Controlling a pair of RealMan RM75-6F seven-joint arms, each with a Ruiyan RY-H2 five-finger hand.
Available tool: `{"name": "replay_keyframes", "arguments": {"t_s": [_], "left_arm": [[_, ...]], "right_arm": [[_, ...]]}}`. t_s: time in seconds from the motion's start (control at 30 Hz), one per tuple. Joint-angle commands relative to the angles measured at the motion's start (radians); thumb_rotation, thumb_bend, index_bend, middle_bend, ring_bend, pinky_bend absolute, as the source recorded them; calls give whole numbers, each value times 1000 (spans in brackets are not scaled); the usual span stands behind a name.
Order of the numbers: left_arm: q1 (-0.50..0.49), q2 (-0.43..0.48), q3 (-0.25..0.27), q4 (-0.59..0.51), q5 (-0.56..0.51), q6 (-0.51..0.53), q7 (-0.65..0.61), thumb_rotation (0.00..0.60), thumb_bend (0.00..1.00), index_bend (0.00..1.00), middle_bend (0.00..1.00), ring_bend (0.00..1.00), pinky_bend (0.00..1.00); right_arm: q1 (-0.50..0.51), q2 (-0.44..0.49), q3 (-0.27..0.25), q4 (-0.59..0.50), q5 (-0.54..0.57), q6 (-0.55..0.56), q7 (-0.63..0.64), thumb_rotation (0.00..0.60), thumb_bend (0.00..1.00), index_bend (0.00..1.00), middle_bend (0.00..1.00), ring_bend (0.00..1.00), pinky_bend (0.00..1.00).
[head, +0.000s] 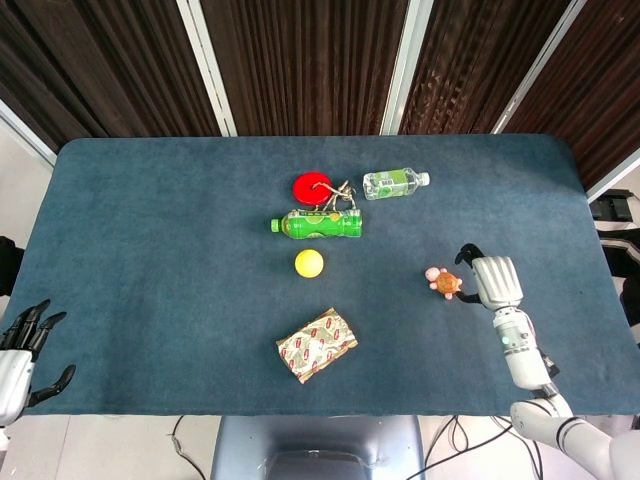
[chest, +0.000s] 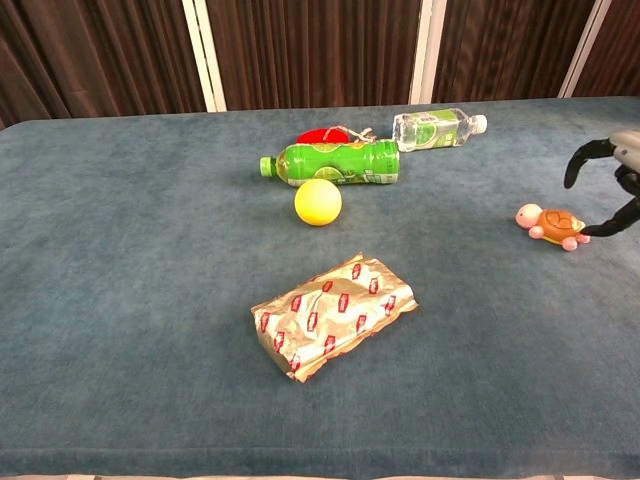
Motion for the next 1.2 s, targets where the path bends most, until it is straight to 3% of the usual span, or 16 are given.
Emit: {"name": "replay_keyframes", "arguments": {"t_s": [0.03,0.37,0.47,0.6,0.77,0.83,1.03,1.2], "left_arm": [[0,1,0,0,2,2,-2,600,292,162,0,26,210],[1,4,2,-2,8,5,-7,600,293,164,1,25,210],[2,4,1,1,7,7,-13,600,293,164,1,25,210],[3,5,0,3,9,11,-19,600,293,164,1,26,210],[5,5,-1,4,10,15,-23,600,293,164,0,25,211],[5,5,-1,5,10,15,-24,600,292,164,0,25,210],[5,5,-1,2,10,15,-20,600,293,165,1,25,210],[5,5,-1,2,10,13,-19,600,293,165,0,26,210]], "right_arm": [[25,-45,-9,52,-9,-14,39,600,181,546,387,918,939],[48,-120,-37,151,-36,-18,107,600,207,586,423,926,950],[47,-140,-43,188,-45,1,129,600,236,667,485,948,973],[46,-160,-49,234,-48,5,150,600,243,849,611,984,1000],[41,-163,-62,258,-55,5,156,600,254,922,685,1000,1000],[37,-162,-73,266,-67,17,168,600,292,947,723,1000,1000],[24,-148,-93,265,-90,51,187,600,526,997,799,1000,1000],[11,-129,-100,235,-101,84,191,600,553,1000,804,1000,1000]]}}
